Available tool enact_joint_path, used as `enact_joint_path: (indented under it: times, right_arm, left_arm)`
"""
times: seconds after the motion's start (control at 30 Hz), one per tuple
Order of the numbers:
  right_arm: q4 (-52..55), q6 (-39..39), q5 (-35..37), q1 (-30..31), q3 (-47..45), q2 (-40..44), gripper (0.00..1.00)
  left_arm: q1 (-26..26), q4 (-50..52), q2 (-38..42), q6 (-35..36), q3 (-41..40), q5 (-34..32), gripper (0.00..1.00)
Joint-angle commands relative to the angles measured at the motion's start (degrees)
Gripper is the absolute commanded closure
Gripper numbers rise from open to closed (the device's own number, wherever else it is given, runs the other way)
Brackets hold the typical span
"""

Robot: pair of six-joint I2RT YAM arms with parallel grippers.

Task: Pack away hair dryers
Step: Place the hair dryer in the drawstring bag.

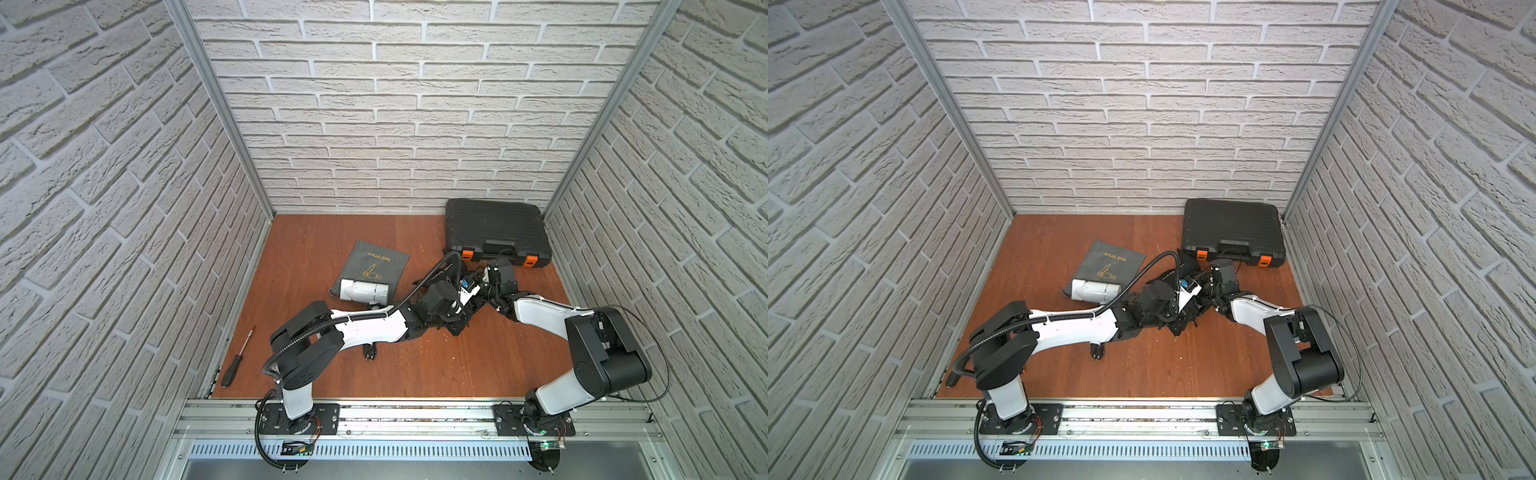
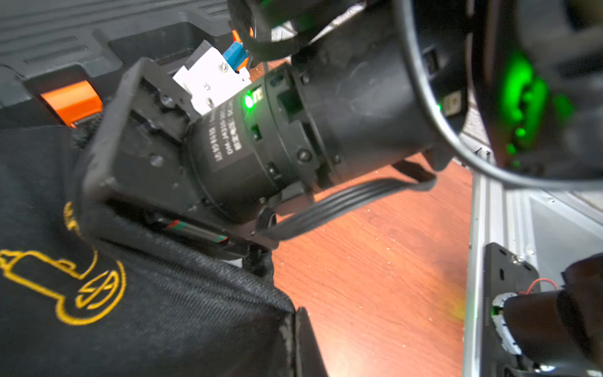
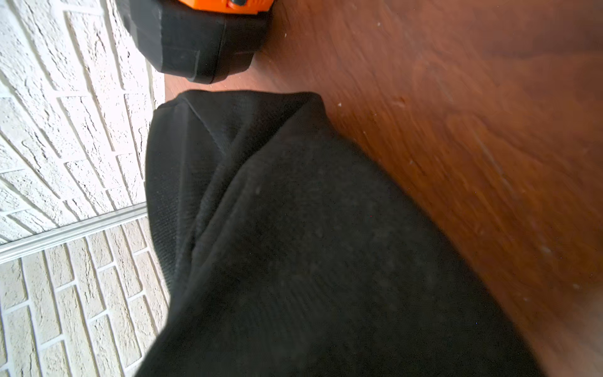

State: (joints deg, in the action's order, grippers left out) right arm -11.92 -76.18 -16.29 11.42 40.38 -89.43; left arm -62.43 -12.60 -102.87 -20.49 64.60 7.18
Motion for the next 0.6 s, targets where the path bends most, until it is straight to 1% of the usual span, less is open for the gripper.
enact_joint_path:
  times: [0.0, 0.17, 0.27, 0.37, 0.43, 0.57]
  right_arm:
    - [-12.85, -4.32, 4.48, 0.88, 0.49, -0.45, 0.97]
    - [-12.8, -3.57, 4.26, 1.81, -0.43, -0.57, 0.97]
    - [-11.93, -1.7, 2.98, 2.32, -0.65, -0.99, 0.87]
    - [-11.63, 0.46, 1.21, 3.03, -0.76, -1.99, 0.8]
    - [-11.73, 1.36, 0.36, 3.33, -1.12, -2.55, 0.68]
    - [-11.16, 3.1, -0.76, 3.52, -1.83, -2.22, 0.55]
  left_arm:
    - [-3.13, -4.36, -0.46, -2.61, 1.58, 10.67, 1.0]
    - [-2.02, -3.11, 1.28, -2.7, 0.59, 8.02, 1.0]
    - [-0.39, -1.24, 2.55, -3.12, -0.38, 5.08, 1.0]
    - [1.61, 0.03, 3.51, -3.55, -1.69, 2.91, 1.0]
    - [2.91, 0.62, 4.02, -3.55, -2.58, 1.88, 1.0]
    - [4.78, 1.68, 4.97, -3.08, -3.51, 0.22, 1.0]
